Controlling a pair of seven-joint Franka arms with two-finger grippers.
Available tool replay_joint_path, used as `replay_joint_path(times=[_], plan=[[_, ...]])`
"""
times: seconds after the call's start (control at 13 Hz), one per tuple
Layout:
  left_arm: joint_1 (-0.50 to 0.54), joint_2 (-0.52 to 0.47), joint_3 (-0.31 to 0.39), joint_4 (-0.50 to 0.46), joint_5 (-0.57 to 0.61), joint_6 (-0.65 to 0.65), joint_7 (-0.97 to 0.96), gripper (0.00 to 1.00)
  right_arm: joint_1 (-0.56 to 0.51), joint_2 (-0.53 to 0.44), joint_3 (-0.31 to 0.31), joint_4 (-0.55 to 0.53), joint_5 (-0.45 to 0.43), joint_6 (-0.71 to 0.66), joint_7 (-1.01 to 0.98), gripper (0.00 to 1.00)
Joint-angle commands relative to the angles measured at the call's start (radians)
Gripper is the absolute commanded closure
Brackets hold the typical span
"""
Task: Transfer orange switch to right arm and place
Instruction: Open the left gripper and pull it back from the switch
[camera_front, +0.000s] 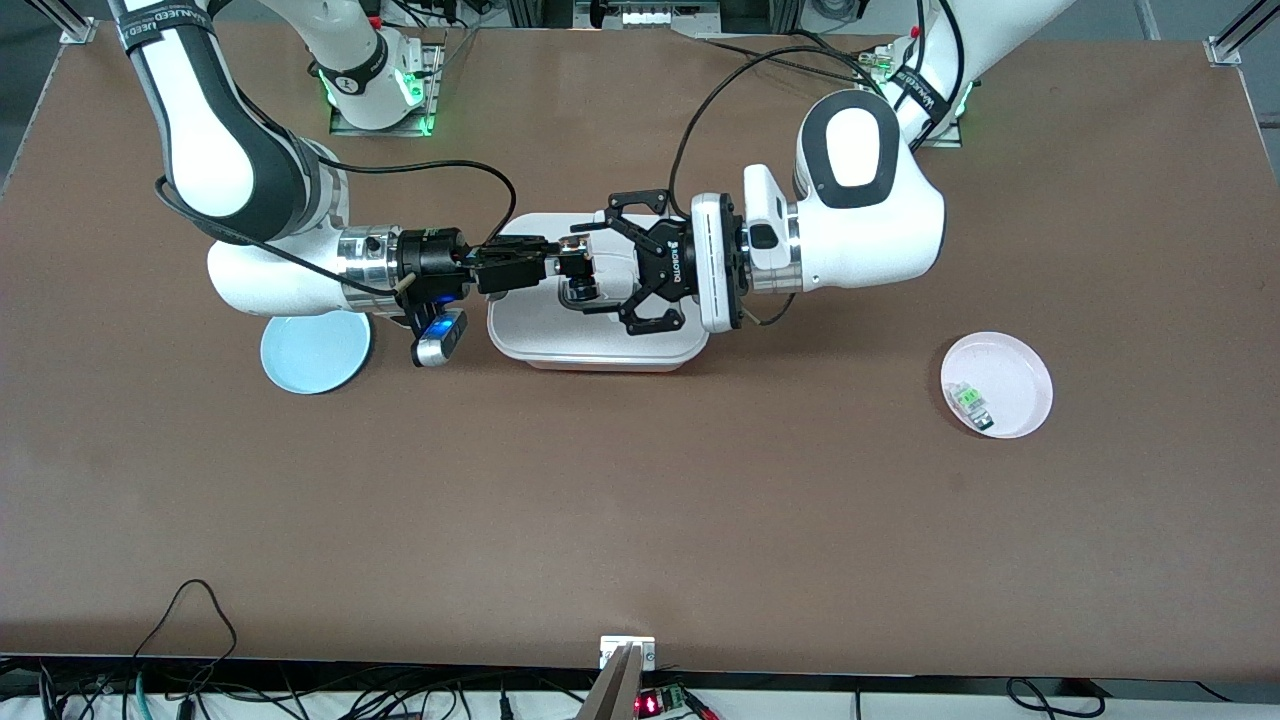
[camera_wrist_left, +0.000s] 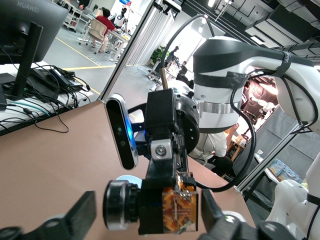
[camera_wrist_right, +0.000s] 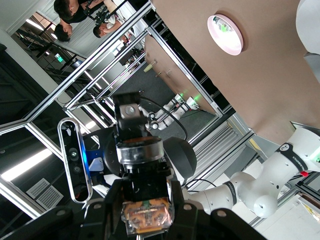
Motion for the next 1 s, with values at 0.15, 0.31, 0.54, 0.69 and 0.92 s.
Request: replay_joint_path(times=[0.15, 0.31, 0.54, 0.69, 0.92], plan=[[0.045, -0.016, -0.011, 0.006, -0.030, -0.049, 0.012, 0.00, 0.002, 0.001, 0.005, 0.008, -0.030, 0.032, -0.094, 0.71], [0.110, -0.032, -0.004, 0.003, -0.006, -0.181, -0.015, 0.00, 0.003, -0.007, 0.005, 0.008, -0.151, 0.063, -0.131, 0.71], [0.180, -0.032, -0.004, 0.012, 0.150, -0.324, -0.120, 0.00, -0.006, -0.033, 0.008, 0.008, -0.400, 0.072, -0.130, 0.71], [0.217, -0.032, 0.001, 0.069, 0.282, -0.454, -0.249, 0.00, -0.005, -0.035, 0.008, 0.008, -0.600, 0.077, -0.133, 0.71], [0.285, -0.030, -0.002, 0.114, 0.510, -0.643, -0.366, 0.00, -0.009, -0.053, 0.006, 0.008, -0.877, 0.098, -0.142, 0.71]])
